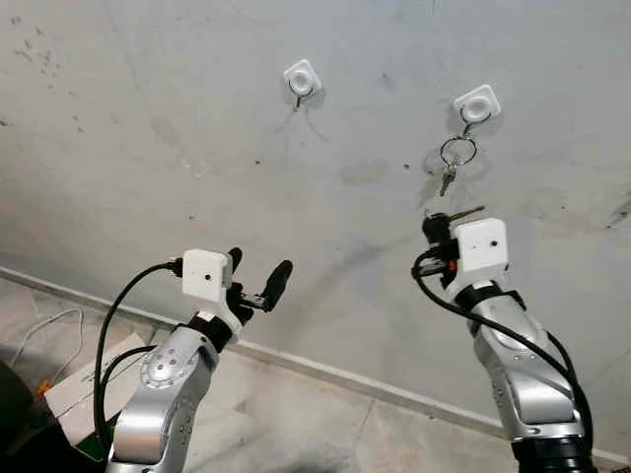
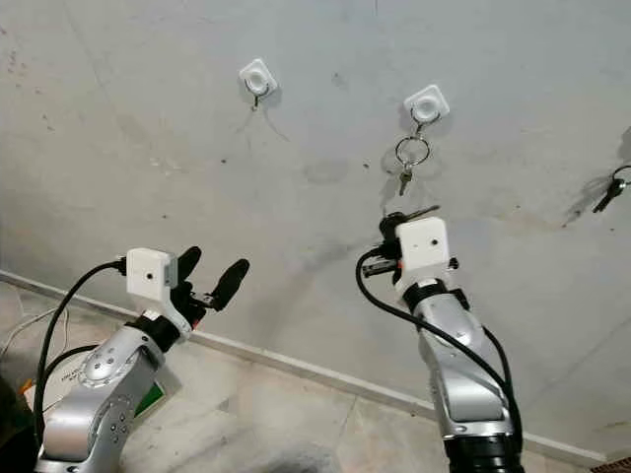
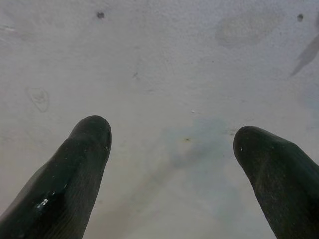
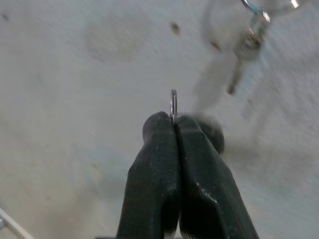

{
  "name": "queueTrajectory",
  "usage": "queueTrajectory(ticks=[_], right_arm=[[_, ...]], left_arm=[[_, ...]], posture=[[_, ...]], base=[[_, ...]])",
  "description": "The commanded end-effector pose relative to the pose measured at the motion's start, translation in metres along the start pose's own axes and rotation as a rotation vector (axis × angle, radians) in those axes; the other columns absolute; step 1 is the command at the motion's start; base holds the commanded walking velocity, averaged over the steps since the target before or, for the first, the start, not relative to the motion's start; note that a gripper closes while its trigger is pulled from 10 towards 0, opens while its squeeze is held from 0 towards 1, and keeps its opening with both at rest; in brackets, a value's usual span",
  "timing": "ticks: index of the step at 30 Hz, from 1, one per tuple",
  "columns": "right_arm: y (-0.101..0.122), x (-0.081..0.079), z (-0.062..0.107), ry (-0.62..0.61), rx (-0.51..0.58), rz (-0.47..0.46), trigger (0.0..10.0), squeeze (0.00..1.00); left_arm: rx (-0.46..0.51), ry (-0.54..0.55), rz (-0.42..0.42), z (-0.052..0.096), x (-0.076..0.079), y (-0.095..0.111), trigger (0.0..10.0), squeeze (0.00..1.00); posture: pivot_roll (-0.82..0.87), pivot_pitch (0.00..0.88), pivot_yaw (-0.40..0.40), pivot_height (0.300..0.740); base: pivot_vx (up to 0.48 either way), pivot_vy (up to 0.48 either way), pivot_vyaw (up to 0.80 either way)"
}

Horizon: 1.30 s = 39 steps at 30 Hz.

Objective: Hang keys on a hook

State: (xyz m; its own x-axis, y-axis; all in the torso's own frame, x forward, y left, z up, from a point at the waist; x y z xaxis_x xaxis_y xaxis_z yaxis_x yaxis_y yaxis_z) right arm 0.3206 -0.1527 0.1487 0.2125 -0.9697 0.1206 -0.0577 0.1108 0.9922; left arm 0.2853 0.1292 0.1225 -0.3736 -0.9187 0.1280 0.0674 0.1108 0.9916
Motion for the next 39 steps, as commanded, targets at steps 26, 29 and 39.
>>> queueTrajectory(ticks=[26, 29, 39], right_arm=[[0.029, -0.05, -0.054, 0.225, 0.141, -0.105, 10.0, 0.0], [0.038, -0.059, -0.06, 0.295, 0.159, -0.131, 10.0, 0.0], [0.056, -0.074, -0.069, 0.432, 0.198, -0.153, 10.0, 0.0]], left_arm=[[-0.063, -0.003, -0.081, 0.058, 0.013, -0.004, 10.0, 0.0], [-0.049, 0.0, -0.122, 0.06, 0.012, 0.004, 10.0, 0.0], [0.02, -0.016, -0.173, 0.052, 0.015, 0.026, 10.0, 0.0]], posture=[[0.16, 0.085, 0.008, 0.74], [0.18, 0.087, 0.004, 0.74], [0.2, 0.08, 0.009, 0.74]], base=[[0.0, 0.0, 0.0], [0.0, 0.0, 0.0], [0.0, 0.0, 0.0]])
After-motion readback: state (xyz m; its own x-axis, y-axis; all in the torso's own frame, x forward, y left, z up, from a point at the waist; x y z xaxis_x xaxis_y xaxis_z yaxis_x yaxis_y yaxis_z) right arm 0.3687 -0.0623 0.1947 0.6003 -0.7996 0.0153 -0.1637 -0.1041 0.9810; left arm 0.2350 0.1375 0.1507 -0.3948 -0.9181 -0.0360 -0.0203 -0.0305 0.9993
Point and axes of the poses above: a point about 5 cm out from each wrist's last joint towards the gripper, its own z axis pointing back from the gripper into the wrist, its own y axis along the axis of the wrist's last joint, x = y × z, the point moved 2 cm from there along -z, pointing out of the wrist towards the gripper, and after that the axes turned 2 degrees about -z, right-handed, at the moved point
